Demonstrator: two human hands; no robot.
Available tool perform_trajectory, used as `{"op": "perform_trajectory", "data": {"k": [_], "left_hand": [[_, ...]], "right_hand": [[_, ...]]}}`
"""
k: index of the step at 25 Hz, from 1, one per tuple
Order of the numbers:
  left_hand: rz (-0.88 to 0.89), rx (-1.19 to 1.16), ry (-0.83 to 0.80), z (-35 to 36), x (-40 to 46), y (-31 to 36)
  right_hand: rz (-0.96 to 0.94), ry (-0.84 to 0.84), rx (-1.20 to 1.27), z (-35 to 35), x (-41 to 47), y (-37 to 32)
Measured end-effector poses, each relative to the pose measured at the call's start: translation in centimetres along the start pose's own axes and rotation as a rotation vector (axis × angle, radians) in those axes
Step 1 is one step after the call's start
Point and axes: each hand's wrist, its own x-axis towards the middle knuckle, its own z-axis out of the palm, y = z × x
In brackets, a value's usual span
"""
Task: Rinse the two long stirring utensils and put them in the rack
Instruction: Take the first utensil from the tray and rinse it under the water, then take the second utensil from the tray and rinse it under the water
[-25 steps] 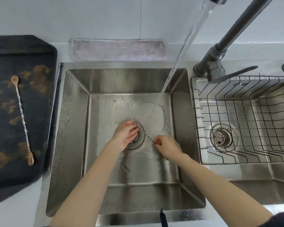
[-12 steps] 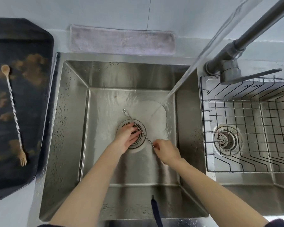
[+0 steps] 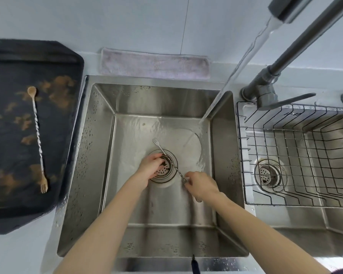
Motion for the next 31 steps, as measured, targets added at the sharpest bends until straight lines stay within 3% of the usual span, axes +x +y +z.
{"op": "perform_trajectory", "data": {"k": [7,11,19,31], "left_hand": [[0.248,0.649,0.100,-3.1,-3.1,0.9],[0.377,0.813,0.188,-5.6,-6.1,3.1],[0.572,0.929,0.421,-11.8,-12.1,5.3],[0.483,1.053,0.595,-23.8,-12.0,4.2]], "right_hand": [[-0.128,0.073,-0.085,-2.6,-3.4,-2.7],[-0.182,0.153,-0.029,-4.1,-5.1,-4.8],[-0.276,0.271,0.044,-5.6,-7.6,-11.0],[-0.425,0.334,0.151,-2.9,-8.0,-24.5]]}}
